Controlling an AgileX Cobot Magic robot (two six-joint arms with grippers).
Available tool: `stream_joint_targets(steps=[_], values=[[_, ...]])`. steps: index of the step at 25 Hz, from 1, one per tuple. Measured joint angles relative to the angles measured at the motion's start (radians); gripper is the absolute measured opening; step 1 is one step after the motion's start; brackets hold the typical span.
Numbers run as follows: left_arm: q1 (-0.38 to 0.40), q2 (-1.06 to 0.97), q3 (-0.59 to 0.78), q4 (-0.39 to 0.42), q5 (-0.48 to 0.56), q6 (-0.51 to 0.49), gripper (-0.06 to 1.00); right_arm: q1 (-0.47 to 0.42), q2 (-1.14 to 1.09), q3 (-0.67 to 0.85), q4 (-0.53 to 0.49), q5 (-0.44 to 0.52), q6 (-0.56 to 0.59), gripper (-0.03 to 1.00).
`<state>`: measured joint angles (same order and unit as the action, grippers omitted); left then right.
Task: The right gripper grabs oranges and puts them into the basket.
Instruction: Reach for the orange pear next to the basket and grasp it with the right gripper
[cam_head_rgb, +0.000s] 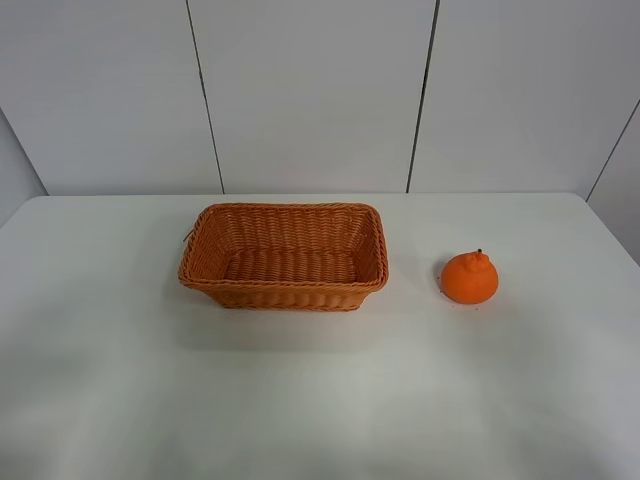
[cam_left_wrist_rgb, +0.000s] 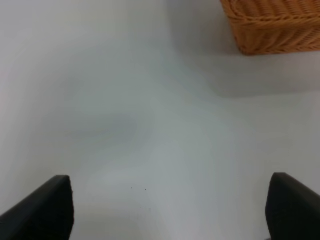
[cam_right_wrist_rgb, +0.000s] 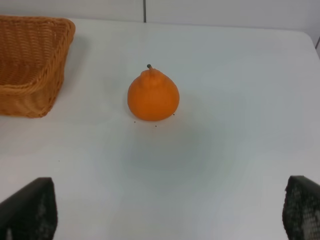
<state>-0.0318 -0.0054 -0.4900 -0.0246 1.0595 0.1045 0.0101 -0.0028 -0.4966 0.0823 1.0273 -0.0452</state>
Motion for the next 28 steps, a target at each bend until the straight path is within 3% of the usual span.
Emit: stream_joint_targets(steps=[14,28], values=[[0.0,0.0,0.0,0.0,0.0,0.0,0.88,0.0,0.075,-0.023,0.005,0.0,0.0,0.69],[0.0,0.0,0.0,0.0,0.0,0.0,0.88,0.0,1.087,-0.455,0.007,-0.003,0.0,0.69]])
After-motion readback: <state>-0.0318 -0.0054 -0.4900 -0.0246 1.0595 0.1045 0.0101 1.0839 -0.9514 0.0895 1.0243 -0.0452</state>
